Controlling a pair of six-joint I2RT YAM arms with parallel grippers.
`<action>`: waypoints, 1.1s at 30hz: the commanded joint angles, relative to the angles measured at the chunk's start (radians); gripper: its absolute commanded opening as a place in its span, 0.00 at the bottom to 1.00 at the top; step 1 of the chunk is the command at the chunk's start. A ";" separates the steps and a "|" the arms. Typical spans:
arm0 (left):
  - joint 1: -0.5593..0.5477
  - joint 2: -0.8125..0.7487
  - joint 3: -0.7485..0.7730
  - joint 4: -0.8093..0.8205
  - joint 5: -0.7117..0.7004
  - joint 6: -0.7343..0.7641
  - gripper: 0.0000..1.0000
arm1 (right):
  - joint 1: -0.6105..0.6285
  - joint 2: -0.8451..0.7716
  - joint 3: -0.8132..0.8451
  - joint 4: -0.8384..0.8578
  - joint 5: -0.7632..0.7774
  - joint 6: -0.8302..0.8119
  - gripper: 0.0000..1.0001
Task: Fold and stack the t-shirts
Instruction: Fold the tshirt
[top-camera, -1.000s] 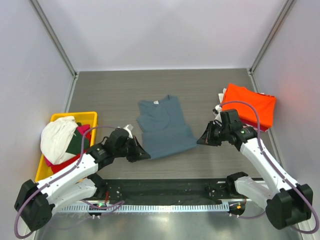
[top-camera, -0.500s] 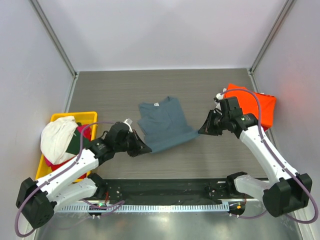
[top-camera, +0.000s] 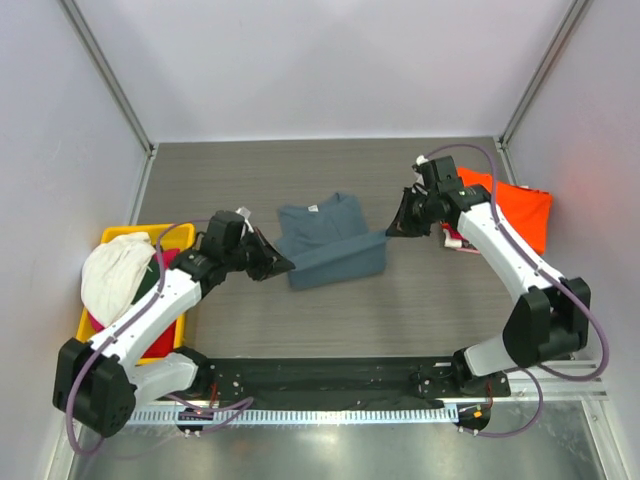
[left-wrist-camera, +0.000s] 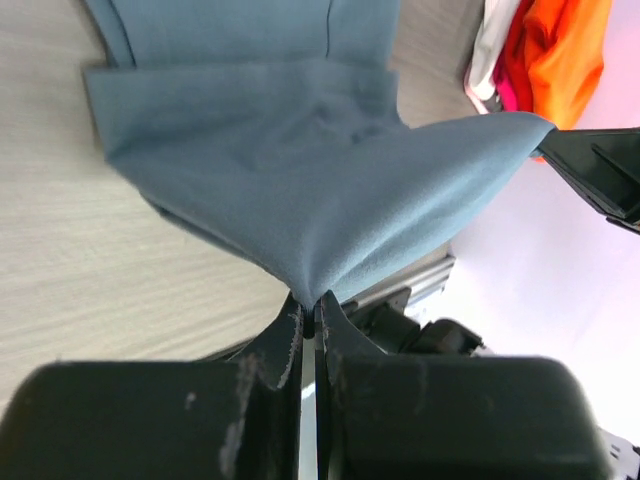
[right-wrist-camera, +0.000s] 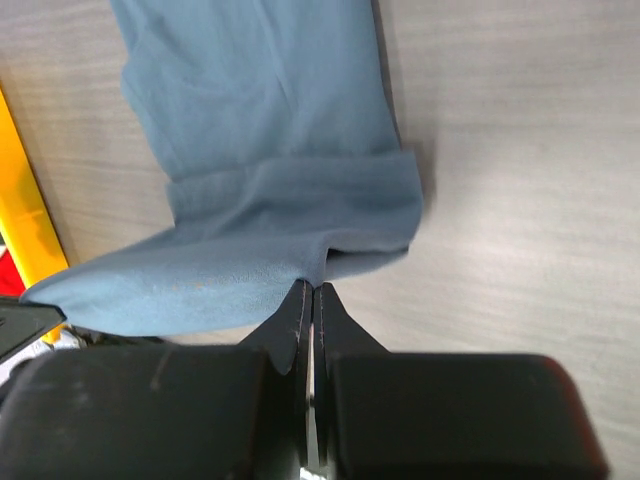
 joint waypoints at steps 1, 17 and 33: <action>0.039 0.045 0.085 -0.026 0.024 0.079 0.00 | -0.008 0.070 0.100 0.066 0.067 -0.027 0.01; 0.176 0.314 0.284 0.023 0.135 0.152 0.00 | -0.021 0.369 0.422 0.071 0.039 -0.030 0.01; 0.275 0.649 0.542 0.049 0.182 0.203 0.00 | -0.060 0.745 0.796 0.066 -0.070 0.005 0.02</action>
